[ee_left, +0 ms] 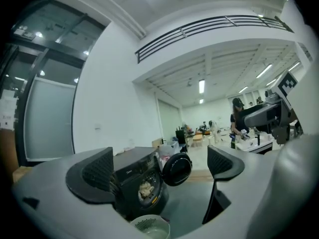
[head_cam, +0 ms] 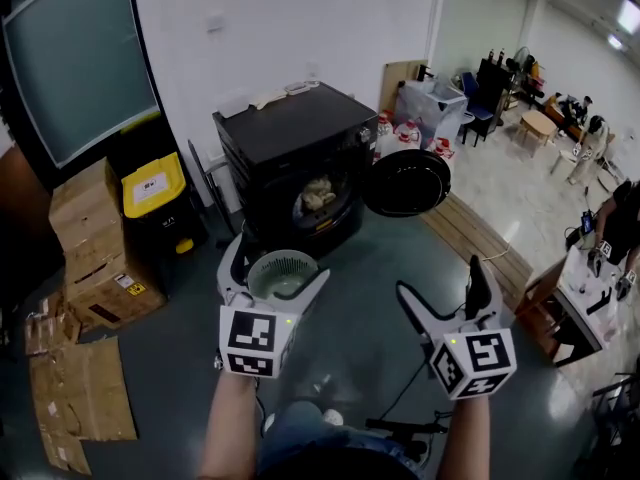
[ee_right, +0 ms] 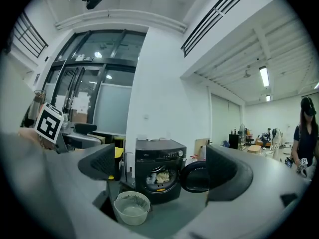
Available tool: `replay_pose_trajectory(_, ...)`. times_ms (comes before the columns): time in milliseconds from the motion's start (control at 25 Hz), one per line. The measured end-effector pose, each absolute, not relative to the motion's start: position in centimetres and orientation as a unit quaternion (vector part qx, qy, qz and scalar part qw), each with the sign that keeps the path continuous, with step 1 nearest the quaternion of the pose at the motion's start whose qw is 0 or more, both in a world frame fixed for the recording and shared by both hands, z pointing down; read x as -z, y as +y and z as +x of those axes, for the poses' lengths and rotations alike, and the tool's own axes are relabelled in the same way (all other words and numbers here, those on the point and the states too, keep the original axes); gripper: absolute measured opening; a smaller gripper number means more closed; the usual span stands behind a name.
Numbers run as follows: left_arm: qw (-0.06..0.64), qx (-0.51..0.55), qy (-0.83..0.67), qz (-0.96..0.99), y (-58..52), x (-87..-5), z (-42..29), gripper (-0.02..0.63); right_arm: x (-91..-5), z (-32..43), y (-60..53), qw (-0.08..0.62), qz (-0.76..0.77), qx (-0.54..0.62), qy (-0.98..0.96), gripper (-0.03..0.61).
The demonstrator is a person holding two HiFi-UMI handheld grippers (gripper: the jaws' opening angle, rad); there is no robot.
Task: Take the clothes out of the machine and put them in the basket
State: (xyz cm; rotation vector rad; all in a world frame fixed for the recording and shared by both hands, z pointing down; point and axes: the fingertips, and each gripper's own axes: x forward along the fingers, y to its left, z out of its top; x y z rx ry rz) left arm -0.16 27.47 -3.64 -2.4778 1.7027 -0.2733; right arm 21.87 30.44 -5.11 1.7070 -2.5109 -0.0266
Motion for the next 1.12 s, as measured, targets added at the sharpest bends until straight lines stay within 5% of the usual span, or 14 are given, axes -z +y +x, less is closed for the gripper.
replay_pose_trajectory(1120,0.051,0.149,0.525,-0.836,5.0,0.7,4.5,0.568,1.3,27.2,11.6,0.090,0.590,-0.035,-0.802,0.566)
